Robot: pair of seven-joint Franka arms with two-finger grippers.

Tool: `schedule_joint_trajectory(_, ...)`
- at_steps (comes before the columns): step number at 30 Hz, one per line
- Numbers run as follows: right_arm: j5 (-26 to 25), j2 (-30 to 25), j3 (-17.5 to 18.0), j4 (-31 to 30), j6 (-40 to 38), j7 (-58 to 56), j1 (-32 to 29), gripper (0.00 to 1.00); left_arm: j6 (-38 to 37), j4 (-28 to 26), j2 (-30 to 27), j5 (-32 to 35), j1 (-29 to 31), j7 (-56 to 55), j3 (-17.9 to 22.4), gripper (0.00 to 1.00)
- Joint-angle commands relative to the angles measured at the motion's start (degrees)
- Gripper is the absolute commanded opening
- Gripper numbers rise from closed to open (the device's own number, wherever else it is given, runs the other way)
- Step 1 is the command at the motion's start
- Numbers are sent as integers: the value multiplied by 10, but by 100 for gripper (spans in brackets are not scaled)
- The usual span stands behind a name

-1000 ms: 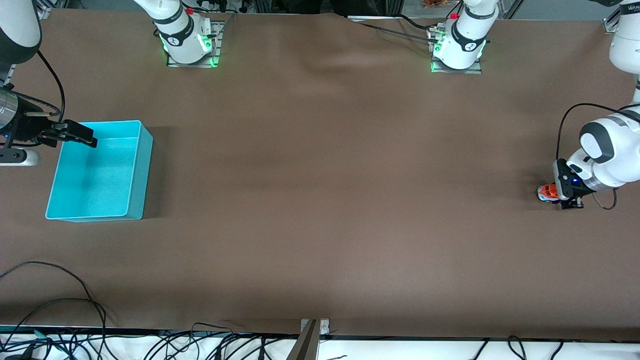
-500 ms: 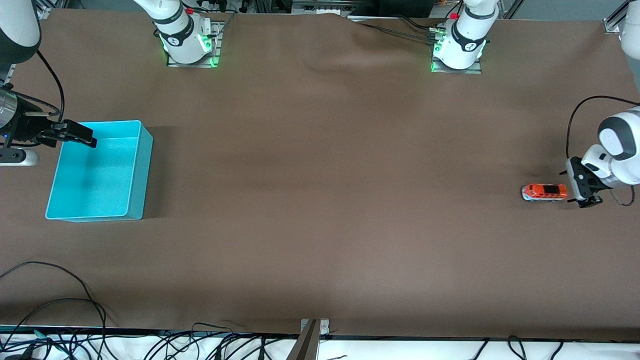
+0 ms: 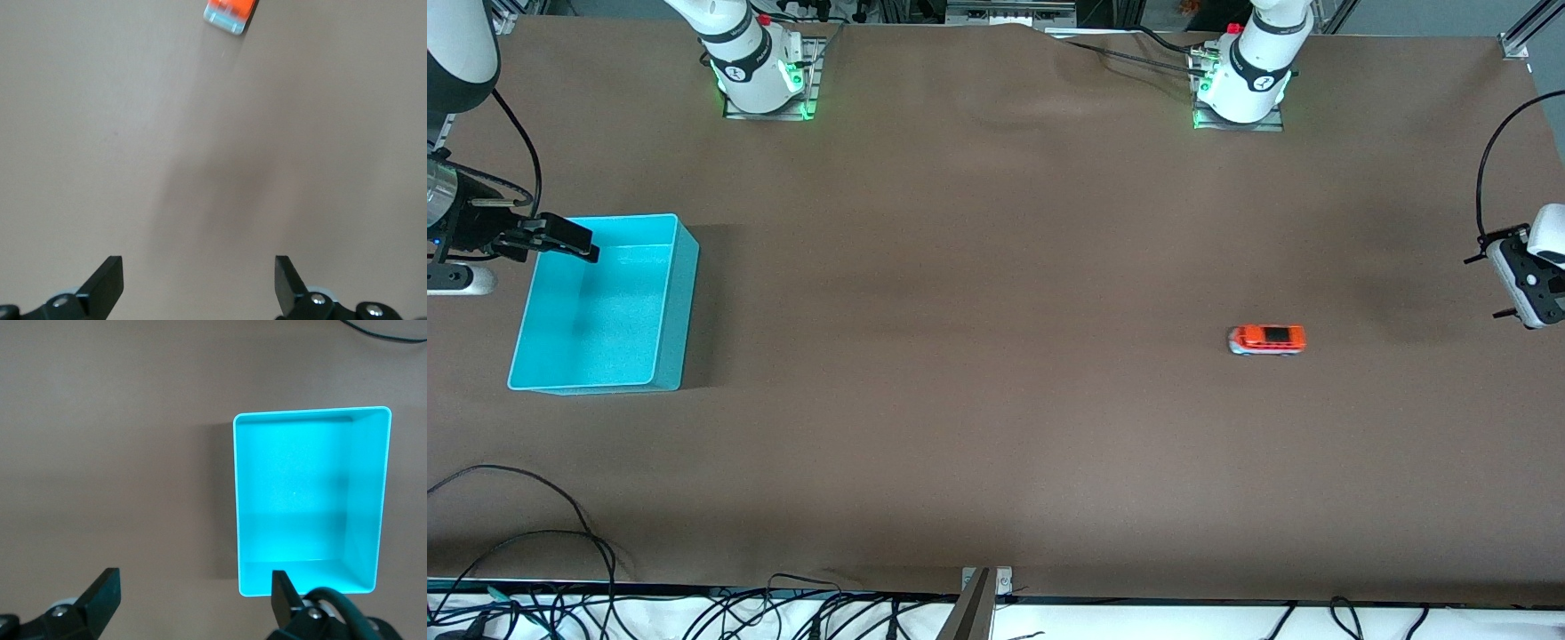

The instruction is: Wind up bus and store in blue box

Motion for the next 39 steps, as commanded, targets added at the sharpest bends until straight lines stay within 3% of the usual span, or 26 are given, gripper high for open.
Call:
schedule_joint_trajectory(1, -9, 7, -1, 16, -5, 7, 0, 100, -94, 55, -17, 14, -53, -89, 2, 100)
schedule_joint_trajectory(15, -9, 7, -1, 16, -5, 6, 0, 100, -181, 149, -17, -4, -171, -288, 2, 100)
schedule_joint_trajectory(21, -9, 11, -1, 16, -5, 6, 0, 100, -186, 160, -10, -56, -171, -315, -1, 100)
schedule_joint_trajectory(39, -10, 11, 1, 13, -11, 7, 3, 100, -211, 170, -12, -59, -170, -358, -6, 100)
